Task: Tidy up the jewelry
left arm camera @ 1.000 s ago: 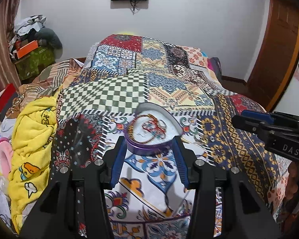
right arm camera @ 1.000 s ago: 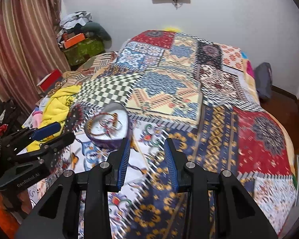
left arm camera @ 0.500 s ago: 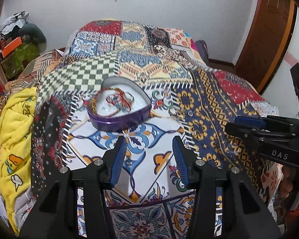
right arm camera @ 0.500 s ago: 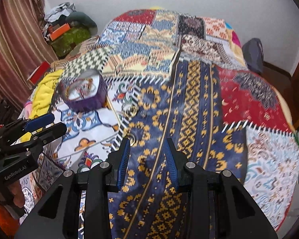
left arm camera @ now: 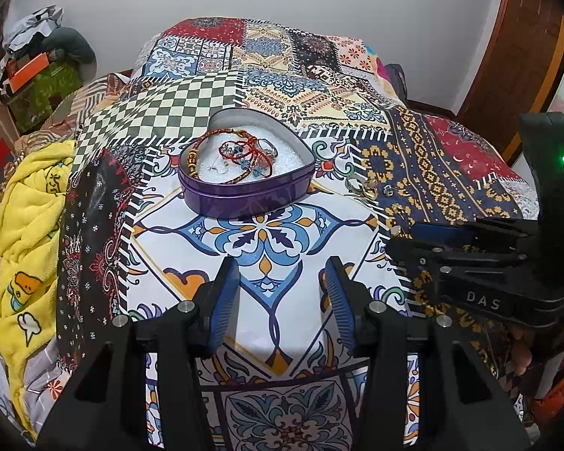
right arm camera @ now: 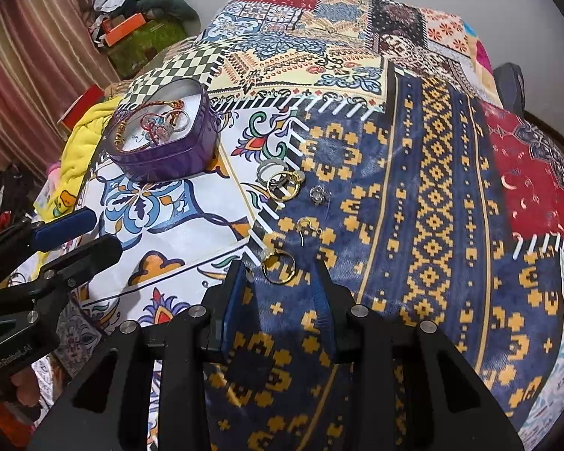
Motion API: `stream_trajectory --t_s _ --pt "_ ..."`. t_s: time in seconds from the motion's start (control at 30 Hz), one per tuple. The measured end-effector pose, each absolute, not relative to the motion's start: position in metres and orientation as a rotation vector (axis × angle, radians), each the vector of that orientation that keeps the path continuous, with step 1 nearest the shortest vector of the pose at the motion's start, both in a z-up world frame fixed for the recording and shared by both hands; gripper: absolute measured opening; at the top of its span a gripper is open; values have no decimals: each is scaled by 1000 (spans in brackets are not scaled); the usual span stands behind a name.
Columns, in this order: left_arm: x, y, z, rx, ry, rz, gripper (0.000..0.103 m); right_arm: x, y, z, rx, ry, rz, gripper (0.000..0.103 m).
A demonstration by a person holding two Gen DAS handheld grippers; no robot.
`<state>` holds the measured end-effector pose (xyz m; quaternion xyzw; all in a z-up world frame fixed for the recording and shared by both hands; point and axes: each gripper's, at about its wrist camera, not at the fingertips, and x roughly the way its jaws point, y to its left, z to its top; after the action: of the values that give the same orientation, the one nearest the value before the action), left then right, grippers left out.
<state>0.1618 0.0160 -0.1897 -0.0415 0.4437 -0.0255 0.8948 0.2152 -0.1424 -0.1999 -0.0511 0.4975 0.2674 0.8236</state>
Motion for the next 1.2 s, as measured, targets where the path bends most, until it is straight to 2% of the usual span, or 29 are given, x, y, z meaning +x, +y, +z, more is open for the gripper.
stream_trajectory --t_s 0.07,0.17,0.63,0.8,0.83,1.0,1.07,1.2 --pt "164 15 -192 -92 926 -61 47 215 -144 -200 -102 1054 570 31" --pt "166 10 -194 -96 931 -78 47 217 -147 -200 -91 1051 556 16" --pt "193 -21 -197 -99 954 -222 46 217 -175 -178 -33 987 493 16" --pt "214 -37 -203 -83 989 -277 37 220 -193 -169 -3 963 470 16" --pt "220 -39 -206 -81 1003 -280 32 221 -196 -169 4 961 468 16" --pt "243 -46 -211 -79 1016 -294 29 224 -202 -169 25 959 466 16" --pt "250 -48 -213 -78 1023 -294 23 225 -202 -169 32 962 473 16" --pt "260 -51 -215 -75 1030 -287 22 224 -204 -171 45 962 486 16"
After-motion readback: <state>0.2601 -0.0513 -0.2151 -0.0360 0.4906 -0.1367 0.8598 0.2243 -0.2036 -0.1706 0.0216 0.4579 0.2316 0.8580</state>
